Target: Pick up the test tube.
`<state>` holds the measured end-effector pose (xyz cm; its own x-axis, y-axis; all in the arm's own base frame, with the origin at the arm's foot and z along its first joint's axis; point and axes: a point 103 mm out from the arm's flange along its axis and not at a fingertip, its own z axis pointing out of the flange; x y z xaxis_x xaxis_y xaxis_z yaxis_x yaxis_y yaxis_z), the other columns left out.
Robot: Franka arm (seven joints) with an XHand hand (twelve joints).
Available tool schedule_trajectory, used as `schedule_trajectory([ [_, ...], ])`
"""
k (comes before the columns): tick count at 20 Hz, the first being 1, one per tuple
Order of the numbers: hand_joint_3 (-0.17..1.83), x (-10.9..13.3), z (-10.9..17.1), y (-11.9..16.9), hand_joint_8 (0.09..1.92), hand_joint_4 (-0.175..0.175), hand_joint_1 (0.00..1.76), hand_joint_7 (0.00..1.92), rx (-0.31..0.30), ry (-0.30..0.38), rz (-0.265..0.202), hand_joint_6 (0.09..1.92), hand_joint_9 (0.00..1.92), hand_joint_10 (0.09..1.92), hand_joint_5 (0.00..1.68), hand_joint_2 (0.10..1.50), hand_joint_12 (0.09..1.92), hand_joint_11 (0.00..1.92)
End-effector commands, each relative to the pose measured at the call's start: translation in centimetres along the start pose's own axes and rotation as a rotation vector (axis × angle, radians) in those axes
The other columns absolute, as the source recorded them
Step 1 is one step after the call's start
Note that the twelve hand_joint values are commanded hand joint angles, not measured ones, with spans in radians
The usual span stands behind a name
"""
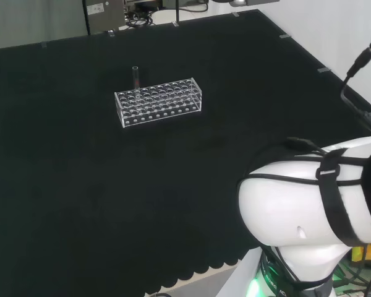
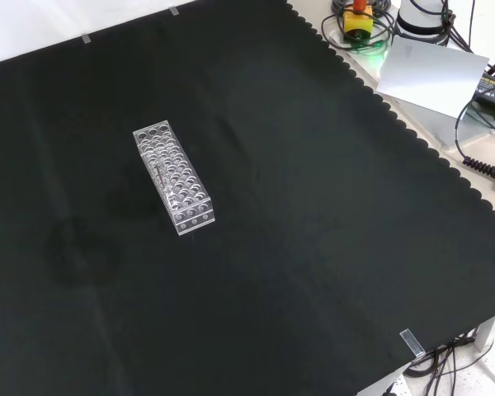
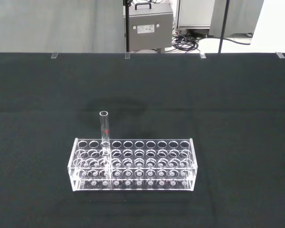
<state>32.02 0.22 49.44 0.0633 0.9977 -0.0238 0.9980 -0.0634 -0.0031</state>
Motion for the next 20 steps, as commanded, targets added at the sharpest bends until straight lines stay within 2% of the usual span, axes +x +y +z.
schedule_trajectory([
  [1,0.41,2.1,3.4,6.7,0.75,-0.056,0.55,0.00,0.137,-0.053,-0.090,0.10,0.00,0.86,0.12,0.81,1.63,0.00],
  [6,0.41,3.4,5.0,9.8,0.75,-0.056,0.56,0.00,0.175,-0.055,-0.115,0.09,0.00,0.86,0.12,0.81,1.63,0.00],
  [11,0.38,3.7,7.0,12.6,0.77,-0.059,0.56,0.00,0.211,-0.036,-0.129,0.09,0.00,0.91,0.14,0.83,1.64,0.00],
  [15,0.37,3.8,8.6,15.2,0.83,-0.065,0.58,0.02,0.249,-0.003,-0.137,0.09,0.01,0.96,0.17,0.83,1.65,0.02],
  [20,0.36,4.5,10.0,18.7,0.86,-0.074,0.62,0.08,0.270,0.034,-0.144,0.09,0.04,0.99,0.20,0.83,1.64,0.05],
])
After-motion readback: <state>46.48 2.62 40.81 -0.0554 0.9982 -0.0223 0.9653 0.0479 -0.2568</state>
